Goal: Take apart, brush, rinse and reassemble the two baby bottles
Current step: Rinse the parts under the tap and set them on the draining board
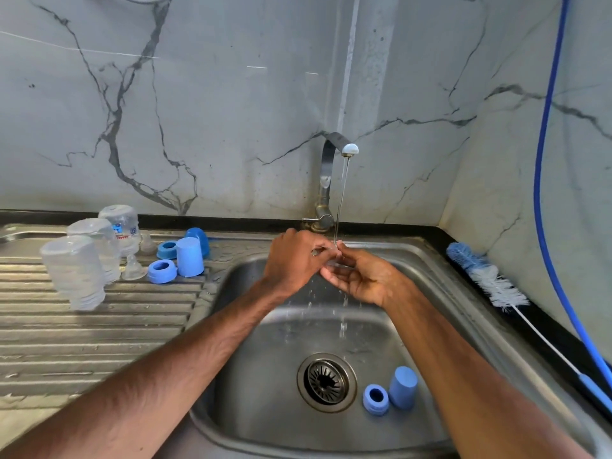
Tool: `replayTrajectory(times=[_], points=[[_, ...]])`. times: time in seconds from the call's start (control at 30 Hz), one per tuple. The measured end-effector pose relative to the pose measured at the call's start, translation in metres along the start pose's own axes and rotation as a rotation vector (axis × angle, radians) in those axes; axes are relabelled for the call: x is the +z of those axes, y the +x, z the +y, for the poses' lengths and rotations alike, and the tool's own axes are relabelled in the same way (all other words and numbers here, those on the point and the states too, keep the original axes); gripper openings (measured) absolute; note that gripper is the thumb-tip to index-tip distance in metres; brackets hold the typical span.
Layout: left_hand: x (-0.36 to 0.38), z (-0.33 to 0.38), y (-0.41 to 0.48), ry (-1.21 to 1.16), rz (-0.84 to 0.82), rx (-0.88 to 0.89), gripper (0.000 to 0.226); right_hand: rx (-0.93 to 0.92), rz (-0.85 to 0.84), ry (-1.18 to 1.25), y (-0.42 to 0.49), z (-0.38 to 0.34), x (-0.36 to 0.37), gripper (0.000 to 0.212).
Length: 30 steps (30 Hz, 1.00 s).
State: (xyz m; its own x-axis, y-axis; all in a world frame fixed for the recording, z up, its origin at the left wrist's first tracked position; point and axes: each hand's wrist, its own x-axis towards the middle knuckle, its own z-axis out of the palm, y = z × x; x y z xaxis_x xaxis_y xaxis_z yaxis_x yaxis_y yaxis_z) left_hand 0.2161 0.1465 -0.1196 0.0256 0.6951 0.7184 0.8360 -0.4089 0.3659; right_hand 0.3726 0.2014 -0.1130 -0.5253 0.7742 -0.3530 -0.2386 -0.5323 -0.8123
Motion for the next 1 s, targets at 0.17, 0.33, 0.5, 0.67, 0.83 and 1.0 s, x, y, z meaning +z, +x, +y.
replayTrajectory(times=[0.17,0.33,0.5,0.67,0.83,1.0], points=[[-0.005,-0.001,-0.004,0.030,-0.079,0.102,0.031,-0.129,0.055,0.057,-0.004,-0.003,-0.001,0.021],[-0.008,-0.011,-0.003,-0.003,-0.009,-0.119,0.033,-0.537,0.257,-0.505,-0.004,0.004,0.001,0.037],[0.014,-0.020,0.035,-0.237,0.000,-0.619,0.023,-0.793,0.375,-0.900,-0.001,0.009,0.008,0.039],[0.027,-0.022,0.059,-0.602,0.232,-0.997,0.021,-0.825,0.390,-0.879,-0.001,0.007,0.001,0.036],[0.026,-0.016,0.065,-0.919,0.307,-1.185,0.018,-0.823,0.340,-0.881,0.000,0.009,0.005,0.038],[0.022,-0.003,0.074,-0.727,0.164,-0.910,0.025,-0.734,0.285,-0.774,-0.001,0.008,0.007,0.018]])
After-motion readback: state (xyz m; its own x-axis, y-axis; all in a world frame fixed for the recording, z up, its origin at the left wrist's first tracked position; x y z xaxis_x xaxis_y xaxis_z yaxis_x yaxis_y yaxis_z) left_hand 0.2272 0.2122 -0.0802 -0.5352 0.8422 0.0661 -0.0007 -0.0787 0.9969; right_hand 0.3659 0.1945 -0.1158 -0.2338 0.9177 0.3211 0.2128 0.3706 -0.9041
